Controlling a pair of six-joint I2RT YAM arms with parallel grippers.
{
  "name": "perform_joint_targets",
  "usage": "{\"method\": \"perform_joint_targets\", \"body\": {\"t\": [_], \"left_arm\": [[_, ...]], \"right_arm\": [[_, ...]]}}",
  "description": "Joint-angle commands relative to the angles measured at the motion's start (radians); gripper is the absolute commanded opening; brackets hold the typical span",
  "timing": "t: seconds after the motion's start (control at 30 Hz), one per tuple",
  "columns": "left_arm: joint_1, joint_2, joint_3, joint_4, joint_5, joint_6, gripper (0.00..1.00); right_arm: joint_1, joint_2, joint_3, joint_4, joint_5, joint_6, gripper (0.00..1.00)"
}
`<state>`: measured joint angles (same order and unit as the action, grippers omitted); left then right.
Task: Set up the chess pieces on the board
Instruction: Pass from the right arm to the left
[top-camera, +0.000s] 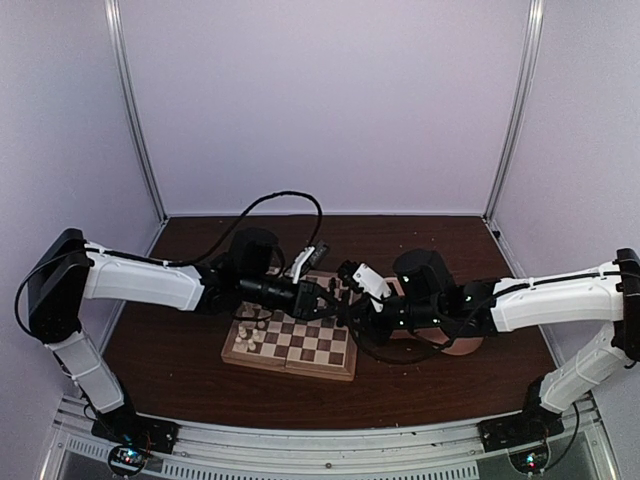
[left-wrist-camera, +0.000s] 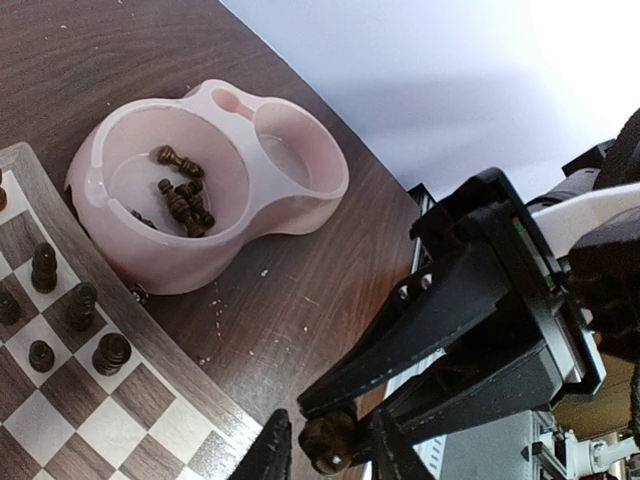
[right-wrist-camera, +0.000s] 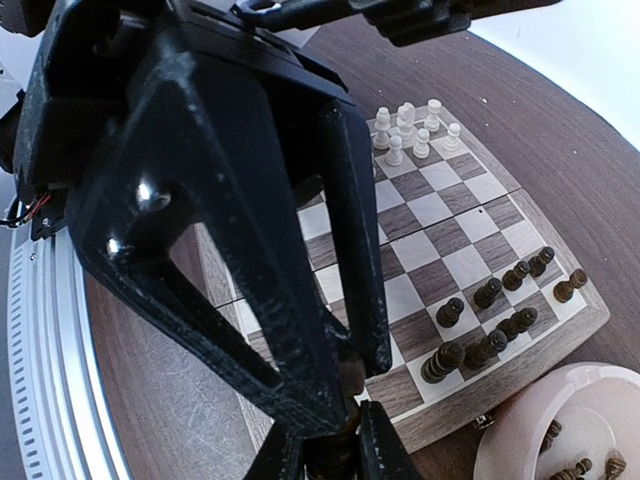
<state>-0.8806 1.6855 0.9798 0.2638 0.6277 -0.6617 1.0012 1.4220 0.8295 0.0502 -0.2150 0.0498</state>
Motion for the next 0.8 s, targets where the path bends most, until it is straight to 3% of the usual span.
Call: {"method": "perform_joint_targets", "body": {"t": [0.0, 0.07, 0.17, 0.33, 0.43, 0.67, 0.77], "left_arm": [[-0.003, 0.013, 0.037, -0.031, -0.022, 0.012, 0.36], [-0.002, 0.014, 0.039, -0.036, -0.024, 0.012, 0.37], [-0.003, 0.018, 0.044, -0.041, -0.020, 0.010, 0.28], [-0.003, 0.028, 0.049, -0.042, -0.008, 0.005, 0.26], [-0.001, 0.032, 0.054, -0.041, 0.006, 0.002, 0.18], [-0.003, 0.033, 0.053, -0.028, 0.020, -0.012, 0.23], [-0.003, 0.033, 0.053, -0.027, 0.020, -0.009, 0.17]], "right_arm": [[0.011, 0.008, 0.030, -0.012, 0.084, -0.014, 0.13], [0.013, 0.007, 0.030, -0.010, 0.092, -0.016, 0.13], [0.025, 0.010, 0.036, -0.021, 0.124, -0.026, 0.13], [0.041, 0.015, 0.040, -0.024, 0.148, -0.037, 0.13], [0.043, 0.017, 0.042, -0.026, 0.157, -0.037, 0.13], [0.046, 0.024, 0.043, -0.024, 0.150, -0.037, 0.13], [0.048, 0.026, 0.045, -0.024, 0.155, -0.036, 0.13]]}}
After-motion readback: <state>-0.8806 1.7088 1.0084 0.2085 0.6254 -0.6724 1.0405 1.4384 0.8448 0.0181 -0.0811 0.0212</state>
